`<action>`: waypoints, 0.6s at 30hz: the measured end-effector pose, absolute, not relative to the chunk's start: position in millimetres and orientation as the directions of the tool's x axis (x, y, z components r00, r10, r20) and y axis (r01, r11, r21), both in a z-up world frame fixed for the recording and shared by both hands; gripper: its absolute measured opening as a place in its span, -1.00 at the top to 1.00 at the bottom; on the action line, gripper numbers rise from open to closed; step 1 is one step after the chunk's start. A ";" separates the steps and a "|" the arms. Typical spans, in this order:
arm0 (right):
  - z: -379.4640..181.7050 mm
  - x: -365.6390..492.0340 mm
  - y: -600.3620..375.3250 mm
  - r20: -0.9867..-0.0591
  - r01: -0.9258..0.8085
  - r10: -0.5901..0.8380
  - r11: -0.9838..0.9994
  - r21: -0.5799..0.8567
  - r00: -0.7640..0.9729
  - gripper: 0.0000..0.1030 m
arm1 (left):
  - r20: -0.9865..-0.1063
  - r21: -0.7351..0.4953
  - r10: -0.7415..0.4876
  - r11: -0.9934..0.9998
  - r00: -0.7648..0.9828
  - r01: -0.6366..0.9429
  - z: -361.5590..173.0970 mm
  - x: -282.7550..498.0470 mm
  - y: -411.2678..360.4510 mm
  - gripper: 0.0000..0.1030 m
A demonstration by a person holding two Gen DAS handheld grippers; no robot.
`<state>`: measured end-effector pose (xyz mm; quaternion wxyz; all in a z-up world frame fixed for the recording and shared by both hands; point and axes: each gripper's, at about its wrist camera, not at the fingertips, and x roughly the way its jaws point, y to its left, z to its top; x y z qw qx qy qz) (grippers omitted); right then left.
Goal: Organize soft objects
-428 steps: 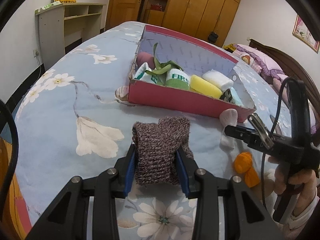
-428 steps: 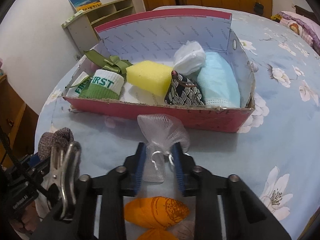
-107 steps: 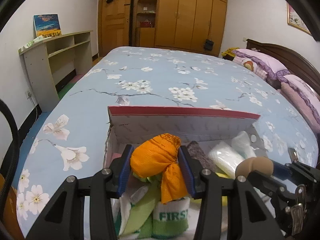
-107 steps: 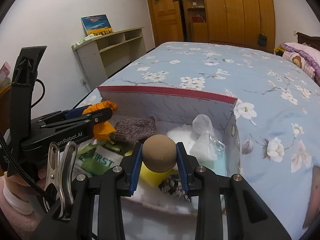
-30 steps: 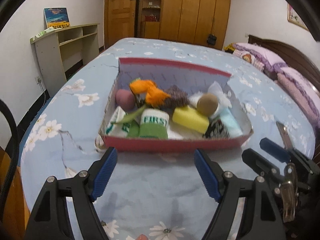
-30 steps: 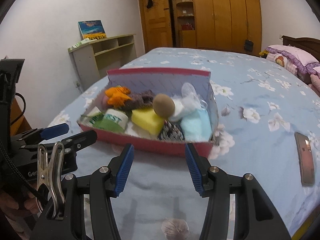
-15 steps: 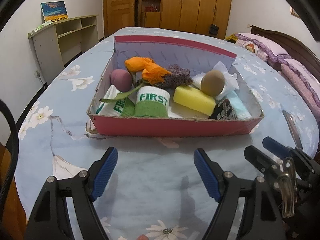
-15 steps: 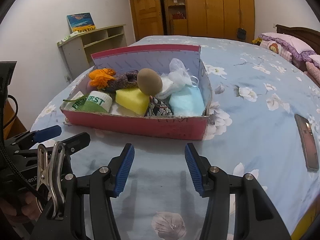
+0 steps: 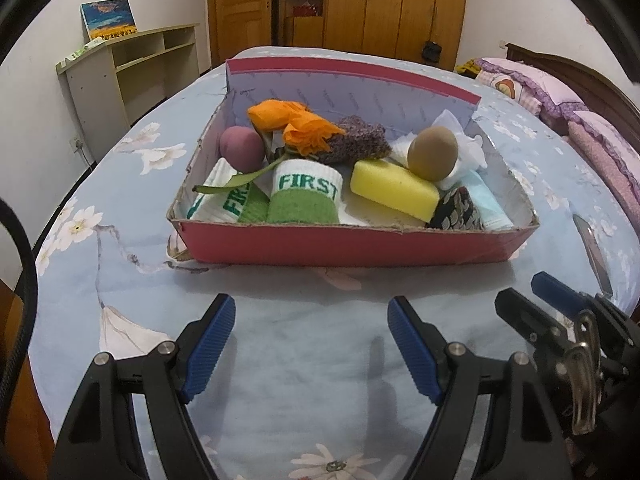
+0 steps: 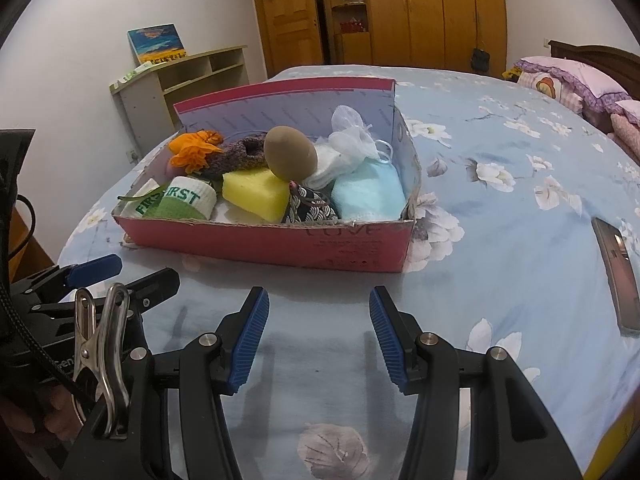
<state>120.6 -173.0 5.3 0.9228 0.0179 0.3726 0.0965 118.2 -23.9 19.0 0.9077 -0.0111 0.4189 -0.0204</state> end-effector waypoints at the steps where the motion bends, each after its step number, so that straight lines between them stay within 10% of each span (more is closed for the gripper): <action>1: 5.2 120.7 -172.9 -0.684 -0.165 0.191 0.981 0.104 0.704 -0.04 | -0.760 -0.038 -0.045 0.999 0.648 0.026 18.9 118.6 -23.9 -0.59; 18: 4.8 121.0 -172.5 -0.685 -0.165 0.193 0.980 0.107 0.703 -0.04 | -0.753 -0.031 -0.032 0.999 0.658 0.014 21.3 117.5 -24.3 -0.59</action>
